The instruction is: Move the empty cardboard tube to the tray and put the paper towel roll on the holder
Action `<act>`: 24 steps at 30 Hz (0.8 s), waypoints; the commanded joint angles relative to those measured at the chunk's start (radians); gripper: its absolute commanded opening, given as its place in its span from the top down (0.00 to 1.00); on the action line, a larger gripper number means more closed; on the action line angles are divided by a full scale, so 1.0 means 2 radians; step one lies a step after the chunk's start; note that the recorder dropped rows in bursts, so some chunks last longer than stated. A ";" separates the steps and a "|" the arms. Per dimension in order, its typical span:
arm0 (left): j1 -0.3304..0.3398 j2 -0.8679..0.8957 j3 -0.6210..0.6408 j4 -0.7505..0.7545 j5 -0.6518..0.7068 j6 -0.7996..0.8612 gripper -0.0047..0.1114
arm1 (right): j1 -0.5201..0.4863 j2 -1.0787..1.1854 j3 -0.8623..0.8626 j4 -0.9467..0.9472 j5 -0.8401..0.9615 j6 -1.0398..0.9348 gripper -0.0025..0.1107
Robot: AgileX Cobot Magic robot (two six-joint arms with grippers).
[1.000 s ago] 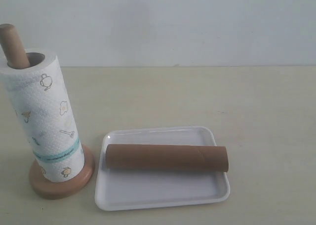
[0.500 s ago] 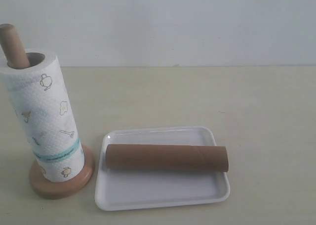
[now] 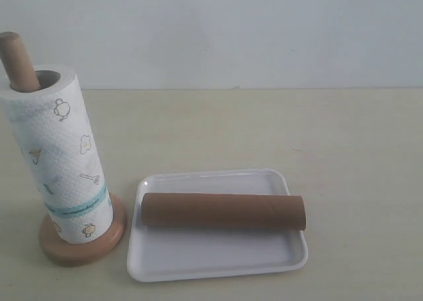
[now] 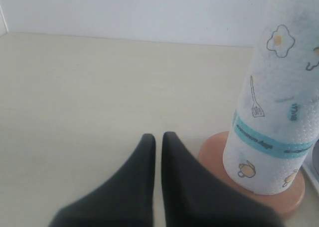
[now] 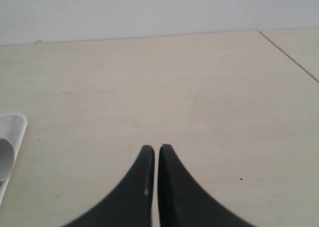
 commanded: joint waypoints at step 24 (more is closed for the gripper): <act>0.001 -0.002 0.002 -0.005 -0.002 0.000 0.92 | 0.036 -0.003 -0.001 0.001 0.000 0.008 0.95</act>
